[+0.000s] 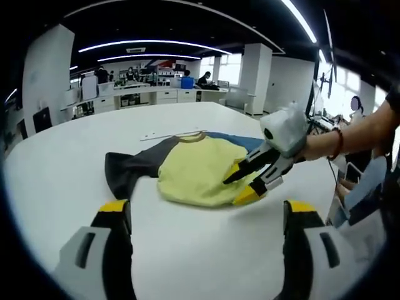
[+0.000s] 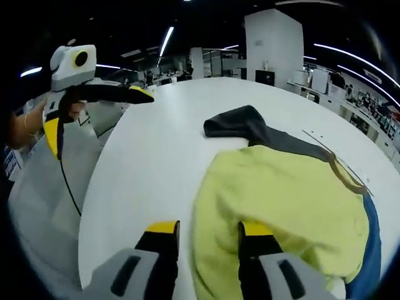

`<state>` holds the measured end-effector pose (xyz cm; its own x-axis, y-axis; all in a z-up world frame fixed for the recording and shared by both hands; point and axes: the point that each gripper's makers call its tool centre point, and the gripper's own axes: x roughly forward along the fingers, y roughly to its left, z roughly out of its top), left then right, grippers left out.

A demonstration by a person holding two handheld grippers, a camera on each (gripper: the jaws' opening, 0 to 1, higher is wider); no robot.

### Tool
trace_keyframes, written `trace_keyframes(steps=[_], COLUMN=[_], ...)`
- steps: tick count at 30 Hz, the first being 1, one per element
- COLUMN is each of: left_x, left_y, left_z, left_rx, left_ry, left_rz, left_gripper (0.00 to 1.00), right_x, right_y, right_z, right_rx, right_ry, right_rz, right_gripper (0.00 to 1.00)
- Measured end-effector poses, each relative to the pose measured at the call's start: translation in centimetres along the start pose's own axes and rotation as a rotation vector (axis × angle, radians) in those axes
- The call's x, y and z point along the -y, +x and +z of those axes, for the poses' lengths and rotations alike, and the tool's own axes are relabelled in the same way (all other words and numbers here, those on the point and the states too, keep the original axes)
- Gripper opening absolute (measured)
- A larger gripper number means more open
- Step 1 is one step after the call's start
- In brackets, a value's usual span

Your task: Fold the garment on the visible template until the final outline fits inside the template.

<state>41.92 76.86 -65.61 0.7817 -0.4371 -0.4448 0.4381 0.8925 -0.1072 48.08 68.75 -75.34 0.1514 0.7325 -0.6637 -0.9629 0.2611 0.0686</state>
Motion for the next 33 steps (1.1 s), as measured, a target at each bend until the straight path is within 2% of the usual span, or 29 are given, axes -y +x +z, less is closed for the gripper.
trace_keyframes(steps=[4,8,15,17,19,22,25,27,33], left_x=[0.1,0.2,0.2,0.2,0.2,0.1,0.1,0.0,0.2], left_y=[0.1,0.2,0.0,0.0,-0.1,-0.1,-0.2,-0.2,-0.1], left_z=[-0.1,-0.5,-0.6,-0.6,-0.7,-0.9,-0.1,0.0,0.2], left_rx=[-0.004,-0.016,-0.017,-0.02,-0.023,-0.027,0.026,0.033,0.027], left_ry=[-0.001,0.003,-0.002,-0.001,0.0,-0.001,-0.035,-0.035,-0.021], left_rz=[-0.002,-0.008,-0.007,-0.008,-0.009,-0.005,-0.011,-0.01,-0.01], left_gripper=[0.99,0.99,0.98,0.98,0.96,0.96,0.96,0.96,0.96], right_x=[0.2,0.8,1.7,1.8,1.9,2.1,2.6,2.9,4.8], right_y=[0.4,0.6,0.5,0.4,0.0,-0.6,-1.3,-1.8,-3.1], right_z=[-1.1,-1.9,-1.7,-1.7,-1.5,-0.7,0.3,1.2,3.3], right_rx=[-0.044,-0.079,-0.083,-0.09,-0.088,-0.071,-0.046,-0.022,0.031], right_ry=[-0.028,0.001,0.042,0.057,0.06,0.076,0.09,0.1,0.116], right_rz=[-0.017,-0.039,-0.079,-0.076,-0.075,-0.076,-0.079,-0.082,-0.122], right_gripper=[0.31,0.22,0.1,0.04,0.0,0.0,0.0,0.0,0.0])
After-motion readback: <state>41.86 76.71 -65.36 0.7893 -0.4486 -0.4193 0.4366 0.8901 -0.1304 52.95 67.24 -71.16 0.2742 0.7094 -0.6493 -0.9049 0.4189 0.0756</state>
